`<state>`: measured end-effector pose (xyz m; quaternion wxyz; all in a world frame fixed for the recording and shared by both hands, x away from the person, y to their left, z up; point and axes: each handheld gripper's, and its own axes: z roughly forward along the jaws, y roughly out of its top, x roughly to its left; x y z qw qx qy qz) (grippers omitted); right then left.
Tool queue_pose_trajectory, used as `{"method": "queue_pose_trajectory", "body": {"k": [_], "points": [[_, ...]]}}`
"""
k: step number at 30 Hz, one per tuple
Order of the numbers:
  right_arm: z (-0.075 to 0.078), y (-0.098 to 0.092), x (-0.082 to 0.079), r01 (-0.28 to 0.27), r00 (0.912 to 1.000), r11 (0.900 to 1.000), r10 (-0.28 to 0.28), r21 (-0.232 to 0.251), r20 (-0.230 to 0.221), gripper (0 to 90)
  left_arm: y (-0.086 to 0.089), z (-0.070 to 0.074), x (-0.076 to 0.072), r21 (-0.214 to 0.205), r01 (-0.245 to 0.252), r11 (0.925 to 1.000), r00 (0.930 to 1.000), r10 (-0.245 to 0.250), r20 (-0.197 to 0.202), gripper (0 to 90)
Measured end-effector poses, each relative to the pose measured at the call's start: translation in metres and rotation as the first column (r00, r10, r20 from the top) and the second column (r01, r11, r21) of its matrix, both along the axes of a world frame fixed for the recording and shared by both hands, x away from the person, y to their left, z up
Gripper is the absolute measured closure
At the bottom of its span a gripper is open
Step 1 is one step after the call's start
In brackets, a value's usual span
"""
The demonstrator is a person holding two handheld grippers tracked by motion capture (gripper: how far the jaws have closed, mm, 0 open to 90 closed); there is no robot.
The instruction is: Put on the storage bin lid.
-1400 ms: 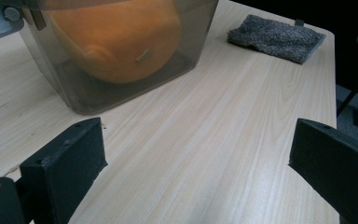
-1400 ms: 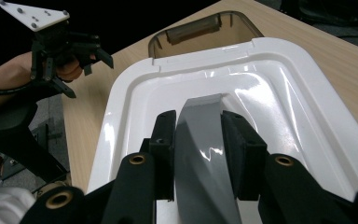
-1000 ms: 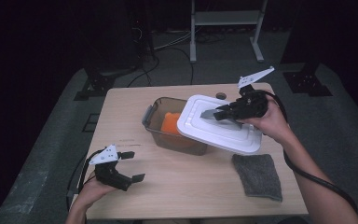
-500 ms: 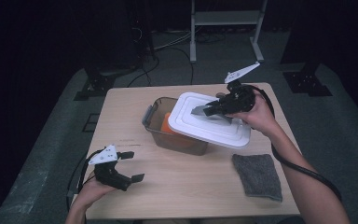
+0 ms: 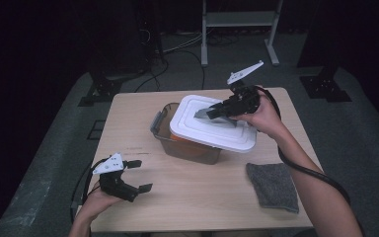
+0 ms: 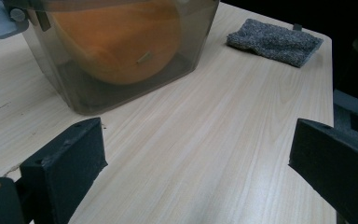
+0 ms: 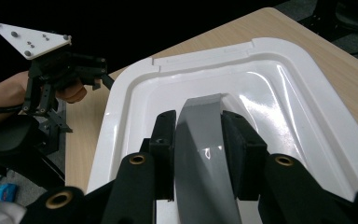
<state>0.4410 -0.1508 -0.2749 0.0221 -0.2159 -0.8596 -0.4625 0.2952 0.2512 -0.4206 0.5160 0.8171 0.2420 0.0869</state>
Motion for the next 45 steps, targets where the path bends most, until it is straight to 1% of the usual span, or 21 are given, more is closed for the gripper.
{"method": "queue_pose_trajectory", "body": {"k": [8, 14, 17, 18, 20, 21, 24, 26, 27, 36, 37, 43, 45], "points": [[-0.001, 0.010, 0.007, -0.011, 0.9999, 0.9999, 0.011, 0.003, 0.002, 65.8, 0.001, 0.000, 0.000, -0.005, 0.001, 1.0000, 1.0000, -0.001, -0.001, 2.8], [-0.007, 0.020, 0.013, -0.023, 0.9997, 0.9997, 0.023, 0.002, -0.006, 65.8, 0.000, 0.001, 0.000, -0.006, 0.002, 1.0000, 1.0000, -0.002, 0.003, 2.8], [-0.008, 0.023, 0.015, -0.028, 0.9996, 0.9996, 0.028, -0.002, -0.004, 65.8, 0.000, 0.000, 0.000, -0.007, 0.003, 1.0000, 1.0000, -0.003, 0.002, 2.8], [-0.009, 0.027, 0.018, -0.033, 0.9995, 0.9994, 0.033, -0.007, -0.002, 65.8, 0.000, 0.000, 0.000, -0.006, 0.003, 1.0000, 1.0000, -0.003, 0.002, 2.8], [-0.009, 0.028, 0.018, -0.035, 0.9994, 0.9993, 0.035, -0.008, -0.005, 65.8, 0.000, 0.000, 0.000, -0.006, 0.004, 1.0000, 1.0000, -0.004, 0.002, 2.8], [-0.009, 0.032, 0.020, -0.038, 0.9993, 0.9992, 0.038, -0.014, -0.004, 65.8, 0.000, 0.000, 0.000, -0.006, 0.004, 1.0000, 1.0000, -0.004, 0.001, 2.8], [-0.010, 0.036, 0.022, -0.046, 0.9990, 0.9989, 0.046, -0.011, -0.004, 65.8, 0.001, 0.001, 0.000, -0.009, 0.004, 1.0000, 1.0000, -0.004, 0.001, 2.8], [-0.012, 0.039, 0.024, -0.048, 0.9988, 0.9988, 0.048, -0.010, -0.004, 65.8, 0.001, 0.001, 0.000, -0.008, 0.001, 1.0000, 1.0000, -0.001, 0.002, 2.8], [-0.014, 0.042, 0.025, -0.050, 0.9987, 0.9987, 0.050, -0.009, -0.011, 65.8, 0.002, 0.001, 0.000, -0.013, -0.002, 0.9999, 1.0000, 0.002, 0.002, 2.8], [-0.020, 0.051, 0.033, -0.059, 0.9980, 0.9981, 0.059, -0.017, -0.023, 65.8, 0.002, 0.001, 0.000, -0.012, 0.002, 0.9999, 1.0000, -0.002, 0.002, 2.8], [-0.022, 0.053, 0.035, -0.059, 0.9981, 0.9979, 0.058, -0.025, -0.022, 65.8, 0.002, 0.001, 0.000, -0.013, 0.003, 0.9999, 1.0000, -0.003, 0.000, 2.8], [-0.027, 0.057, 0.040, -0.062, 0.9979, 0.9978, 0.061, -0.023, -0.023, 65.8, 0.003, 0.002, 0.000, -0.020, 0.004, 0.9998, 1.0000, -0.004, -0.002, 2.7], [-0.031, 0.060, 0.042, -0.064, 0.9977, 0.9977, 0.063, -0.022, -0.025, 65.8, 0.003, 0.002, 0.000, -0.020, 0.005, 0.9998, 1.0000, -0.005, -0.001, 2.7]]}}
